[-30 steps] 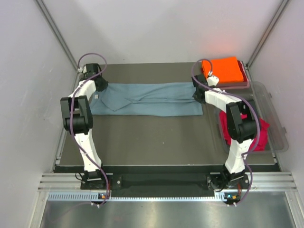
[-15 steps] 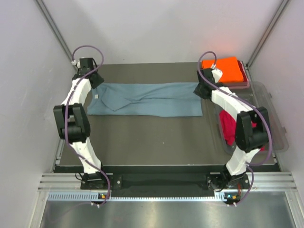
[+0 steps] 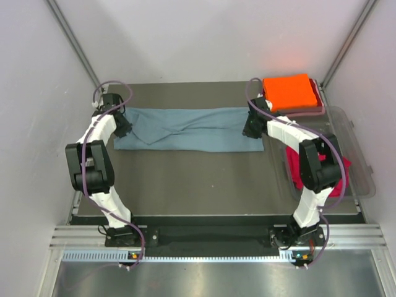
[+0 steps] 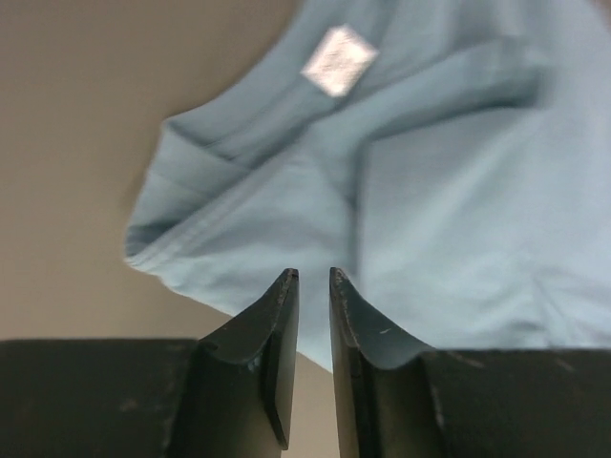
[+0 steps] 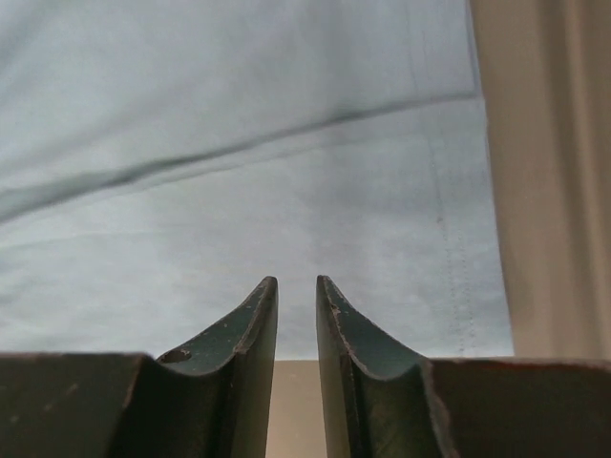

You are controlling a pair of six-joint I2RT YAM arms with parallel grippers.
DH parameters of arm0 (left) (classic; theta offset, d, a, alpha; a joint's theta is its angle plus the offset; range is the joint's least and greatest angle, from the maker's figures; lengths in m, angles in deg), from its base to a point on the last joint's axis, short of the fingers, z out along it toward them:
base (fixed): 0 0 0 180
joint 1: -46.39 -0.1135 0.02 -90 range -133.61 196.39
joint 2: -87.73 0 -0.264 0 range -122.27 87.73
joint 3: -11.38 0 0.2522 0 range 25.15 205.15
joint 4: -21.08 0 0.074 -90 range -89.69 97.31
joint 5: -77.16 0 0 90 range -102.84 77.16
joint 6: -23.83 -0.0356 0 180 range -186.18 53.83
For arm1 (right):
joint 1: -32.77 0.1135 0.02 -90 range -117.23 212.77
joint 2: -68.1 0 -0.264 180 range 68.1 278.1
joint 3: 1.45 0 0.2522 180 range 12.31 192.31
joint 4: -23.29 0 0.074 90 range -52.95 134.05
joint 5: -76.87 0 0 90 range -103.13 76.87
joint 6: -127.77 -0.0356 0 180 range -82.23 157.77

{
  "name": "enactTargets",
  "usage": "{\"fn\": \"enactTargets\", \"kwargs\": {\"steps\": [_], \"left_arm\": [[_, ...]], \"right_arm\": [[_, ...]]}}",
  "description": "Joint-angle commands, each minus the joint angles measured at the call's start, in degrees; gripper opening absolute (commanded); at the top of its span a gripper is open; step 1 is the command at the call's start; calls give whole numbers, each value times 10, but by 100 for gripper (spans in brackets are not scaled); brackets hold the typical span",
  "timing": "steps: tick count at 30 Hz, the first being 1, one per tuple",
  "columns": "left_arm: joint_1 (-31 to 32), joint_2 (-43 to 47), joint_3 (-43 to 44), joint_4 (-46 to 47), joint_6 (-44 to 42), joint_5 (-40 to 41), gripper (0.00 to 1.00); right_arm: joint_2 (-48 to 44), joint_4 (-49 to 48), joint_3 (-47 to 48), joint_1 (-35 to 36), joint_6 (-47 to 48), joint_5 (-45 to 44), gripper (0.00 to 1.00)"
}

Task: Fold and stack the t-shirts
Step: Fold the tshirt

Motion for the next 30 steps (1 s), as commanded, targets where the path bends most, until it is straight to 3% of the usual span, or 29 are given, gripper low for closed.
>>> {"fn": "enactTargets", "kwargs": {"steps": [1, 6, 11, 22, 30], "left_arm": [[-13, -20, -29, -13, 26, 47, 24], [-28, -67, -38, 29, 32, 51, 22], [-33, -145, 37, -57, 50, 114, 17], [-34, -142, 18, -29, 37, 196, 18], [-48, -145, 26, -43, 39, 169, 18]], "right_arm": [[17, -7, -16, 5, 27, 12, 22], [39, 0, -40, 5, 33, -18, 20], [45, 10, -60, 5, 27, -49, 18], [18, 17, -100, 4, 37, -100, 17], [-4, 12, -122, 4, 37, -102, 16]]}}
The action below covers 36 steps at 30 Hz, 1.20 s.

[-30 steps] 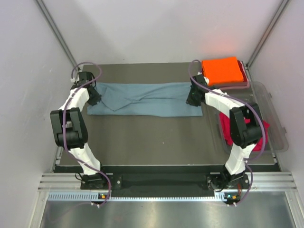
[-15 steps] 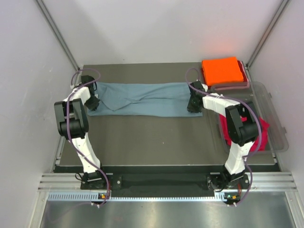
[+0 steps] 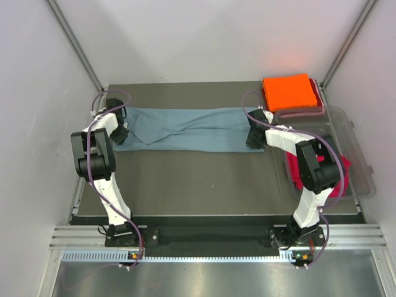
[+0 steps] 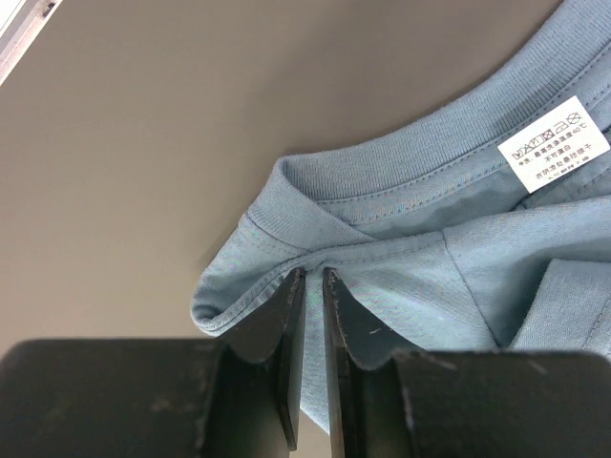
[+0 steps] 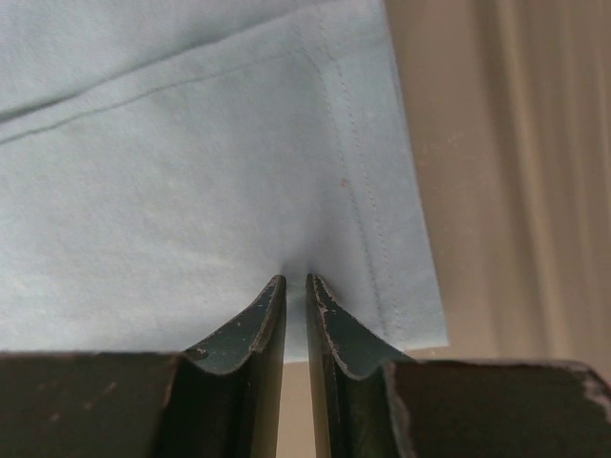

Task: Fold and stack the t-shirts
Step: Fold the tshirt

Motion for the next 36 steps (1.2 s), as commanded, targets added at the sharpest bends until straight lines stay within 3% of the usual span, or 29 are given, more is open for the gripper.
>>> {"fn": "enactTargets", "kwargs": {"steps": [1, 9, 11, 12, 15, 18, 23, 27, 36], "left_arm": [[-25, -10, -1, -20, -8, 33, 18], [-18, 72, 61, -60, -32, -45, 22], [-11, 95, 27, -44, -36, -84, 22], [-8, 107, 9, -32, -35, -140, 22], [-7, 139, -56, 24, -18, -256, 22], [-4, 145, -101, 57, 2, -313, 20], [1, 144, -128, 74, 6, -305, 19], [1, 127, -124, 70, 4, -281, 19], [3, 110, -141, 80, 14, -228, 18]], "right_arm": [[-19, 46, -28, -1, 20, -32, 16], [-48, 64, 28, 4, 37, 10, 17], [-50, 70, 56, 16, 32, 27, 16], [-49, 71, 66, 22, 31, 32, 15], [-32, 67, 117, 59, 30, 60, 3], [0, 33, 166, 98, 27, 115, 0], [49, -138, 193, 143, -12, 279, 0], [107, -213, 239, 168, -41, 344, 0], [268, -259, 369, 202, -70, 432, 0]]}}
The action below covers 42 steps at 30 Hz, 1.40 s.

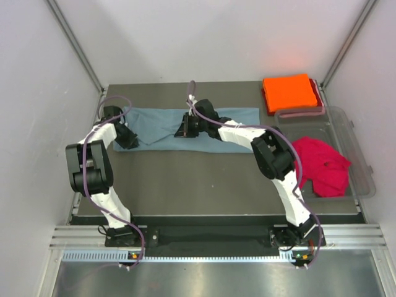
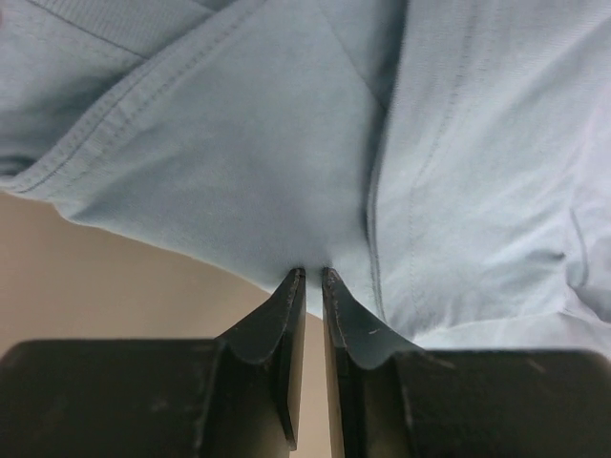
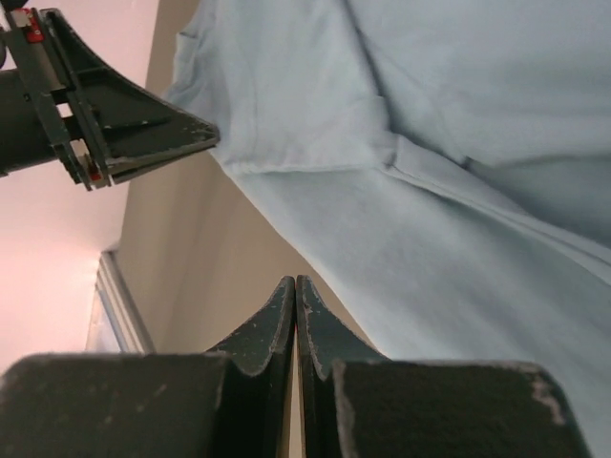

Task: Fold and stack the t-shirts
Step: Fold the tshirt

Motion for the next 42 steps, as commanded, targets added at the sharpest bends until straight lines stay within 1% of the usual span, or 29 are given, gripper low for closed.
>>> {"fn": "enactTargets", "kwargs": {"steps": [1, 6, 8, 10, 13, 16, 19, 21, 22, 23, 26, 27, 29, 30, 32, 33, 37, 42], "left_arm": [[1, -15, -7, 25, 3, 31, 18], [4, -32, -8, 23, 5, 50, 17], [5, -34, -11, 19, 5, 53, 16], [7, -33, -13, 9, 3, 95, 16], [7, -37, -7, -6, 4, 130, 16], [7, -36, 11, -26, 5, 135, 17], [7, -21, 51, -43, -1, 138, 20], [6, -10, 76, -56, -10, 140, 23], [6, -8, 103, -71, -13, 140, 25], [6, -8, 117, -79, -16, 140, 28], [6, 6, 137, -75, -31, 98, 32], [6, 10, 133, -67, -38, 61, 34], [5, 27, 105, -36, -44, 17, 38], [6, 33, 92, -22, -48, -11, 41], [6, 49, 41, 15, -53, -34, 44], [6, 53, 41, 25, -55, -34, 45], [7, 54, 0, 71, -54, -89, 45], [7, 35, -9, 64, -53, -80, 45]], "right_arm": [[36, -59, 49, 12, -23, 56, 0], [94, -87, 63, 14, -56, 91, 0], [100, -52, 54, 13, -44, 74, 0], [92, -55, 19, 11, -36, 57, 0], [77, -59, -9, 4, -29, 43, 0], [64, -48, -19, -1, -22, 35, 0], [41, -34, -15, -2, -6, 31, 0], [20, -22, -10, -1, -2, 28, 0], [13, -18, -10, -3, -1, 29, 0], [6, -16, -10, -3, 0, 31, 1], [-26, -12, -24, -3, 3, 26, 2], [-44, -12, -30, -3, 4, 23, 2], [-60, -12, -49, -3, -1, 19, 4], [-76, -11, -55, -3, 0, 18, 4], [-102, -7, -74, -3, 4, 11, 7], [-111, -6, -81, -4, 4, 7, 8], [-148, -1, -120, -9, 9, -14, 9], [-170, 3, -135, -15, 9, -16, 10]]}}
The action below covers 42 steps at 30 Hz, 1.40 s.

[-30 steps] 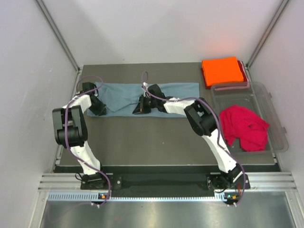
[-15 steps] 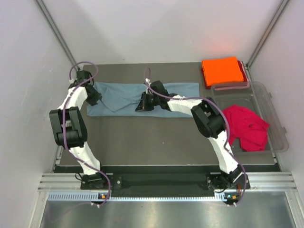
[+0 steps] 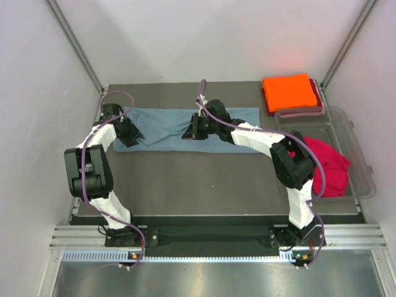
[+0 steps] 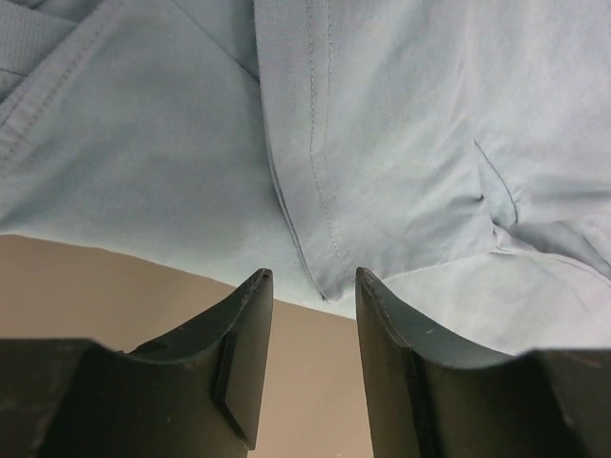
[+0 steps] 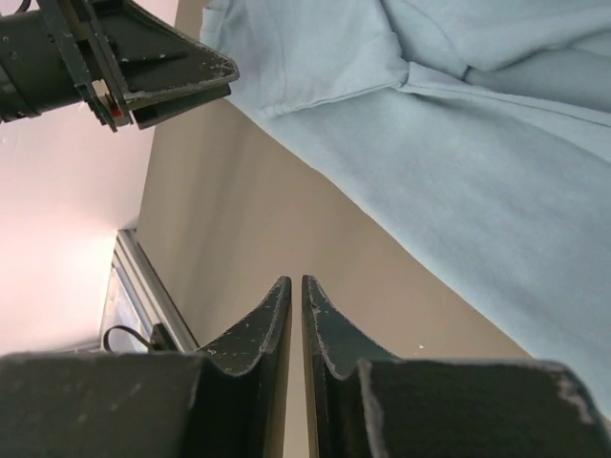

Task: Fold and stack the t-shirts
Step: Fold the tshirt

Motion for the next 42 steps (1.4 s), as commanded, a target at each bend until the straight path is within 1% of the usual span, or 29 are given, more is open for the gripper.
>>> {"fn": "enactTargets", "kwargs": {"steps": [1, 7, 13, 20, 21, 24, 27, 28, 32, 42], "left_arm": [[-1, 0, -6, 42, -7, -14, 45], [0, -11, -22, 84, 3, -24, 45], [10, -32, -17, 94, 15, -41, 40], [24, -46, -12, 89, 17, -35, 36], [26, -47, -11, 90, 17, -34, 35], [28, -48, -6, 90, 19, -32, 31], [33, -50, 3, 84, 20, -33, 19], [34, -52, 7, 81, 21, -34, 11], [41, -53, 30, 69, 20, -27, 0], [61, -57, 62, 65, 23, -22, 0]], "right_arm": [[-36, 1, -6, -12, 13, -12, 10], [-42, 1, -9, -18, 14, -14, 10], [-36, 1, -5, -23, 14, -15, 10], [-31, 1, -5, -27, 11, -12, 10], [-31, 15, -7, -27, 11, -12, 10], [-32, 14, -13, -29, 11, -14, 10], [-31, 14, -16, -31, 10, -13, 10], [-30, 13, -16, -32, 10, -13, 10], [-28, 14, -17, -34, 8, -14, 10], [-24, 18, -12, -35, 8, -19, 10]]}}
